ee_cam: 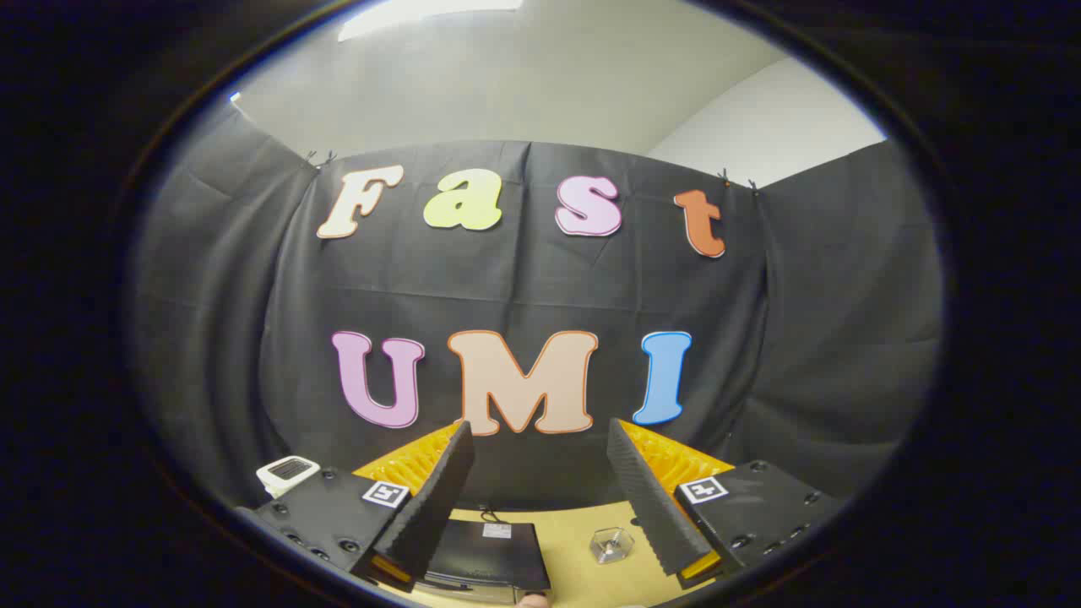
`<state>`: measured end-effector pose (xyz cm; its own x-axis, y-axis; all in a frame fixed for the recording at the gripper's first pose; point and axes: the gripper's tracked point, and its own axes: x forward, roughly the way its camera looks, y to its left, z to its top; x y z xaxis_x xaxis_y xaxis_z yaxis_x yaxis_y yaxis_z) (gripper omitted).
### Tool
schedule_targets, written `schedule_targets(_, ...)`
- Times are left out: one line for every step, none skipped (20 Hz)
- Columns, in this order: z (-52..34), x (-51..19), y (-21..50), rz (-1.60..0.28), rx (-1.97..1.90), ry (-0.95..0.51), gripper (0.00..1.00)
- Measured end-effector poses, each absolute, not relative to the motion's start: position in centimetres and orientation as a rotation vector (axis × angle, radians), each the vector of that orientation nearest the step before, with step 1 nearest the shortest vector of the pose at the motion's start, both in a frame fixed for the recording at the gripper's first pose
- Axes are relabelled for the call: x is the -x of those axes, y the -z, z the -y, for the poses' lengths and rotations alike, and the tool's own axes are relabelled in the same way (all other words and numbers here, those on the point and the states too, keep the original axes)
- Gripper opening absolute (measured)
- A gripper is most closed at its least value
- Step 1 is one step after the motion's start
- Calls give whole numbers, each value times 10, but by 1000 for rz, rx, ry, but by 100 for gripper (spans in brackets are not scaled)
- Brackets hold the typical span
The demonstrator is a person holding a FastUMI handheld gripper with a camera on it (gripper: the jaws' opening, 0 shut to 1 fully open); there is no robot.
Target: Open the toaster oven, put the food inside, and close the toaster oven door.
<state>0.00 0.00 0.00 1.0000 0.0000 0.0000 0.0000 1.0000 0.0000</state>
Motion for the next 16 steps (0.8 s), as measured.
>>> schedule_targets(-2,0,1,-2,1,-3,100)
schedule_targets(-4,0,4,-6,0,-6,100)
schedule_targets(-6,1,5,-10,-2,-8,100)
schedule_targets(-6,0,8,-16,-5,-10,100)
schedule_targets(-8,2,12,-23,-9,-12,100)
schedule_targets(-9,2,14,-29,-11,-13,100)
schedule_targets(-10,2,16,-34,-14,-14,100)
schedule_targets(-11,1,19,-38,-16,-17,100)
schedule_targets(-12,2,20,-41,-17,-18,100)
schedule_targets(-12,0,23,-46,-16,-18,100)
schedule_targets(-13,0,24,-48,-14,-18,100)
schedule_targets(-14,1,26,-52,-13,-18,100)
schedule_targets(-15,1,27,-54,-10,-18,100)
schedule_targets(-15,0,28,-54,-8,-17,100)
schedule_targets(-16,0,27,-54,-6,-17,100)
schedule_targets(-16,0,28,-52,-5,-16,100)
